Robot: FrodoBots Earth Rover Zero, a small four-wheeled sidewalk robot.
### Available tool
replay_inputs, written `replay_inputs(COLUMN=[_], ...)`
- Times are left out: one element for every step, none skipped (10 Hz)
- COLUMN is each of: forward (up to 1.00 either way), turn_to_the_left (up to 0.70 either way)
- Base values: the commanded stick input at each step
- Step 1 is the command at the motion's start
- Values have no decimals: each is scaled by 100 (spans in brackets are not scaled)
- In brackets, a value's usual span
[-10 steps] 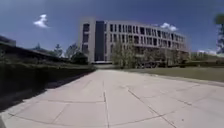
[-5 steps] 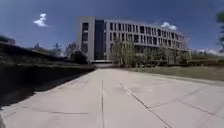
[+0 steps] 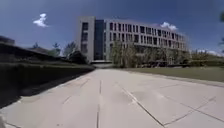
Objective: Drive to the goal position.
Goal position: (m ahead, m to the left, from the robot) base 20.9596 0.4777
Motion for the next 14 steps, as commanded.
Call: replay_inputs(forward=[100,100,100,100,100,100,100,100,100,100,100,100,100,100], turn_to_the_left=[0,0,16,27,27,25,4,0,0,0,0,0,0,0])
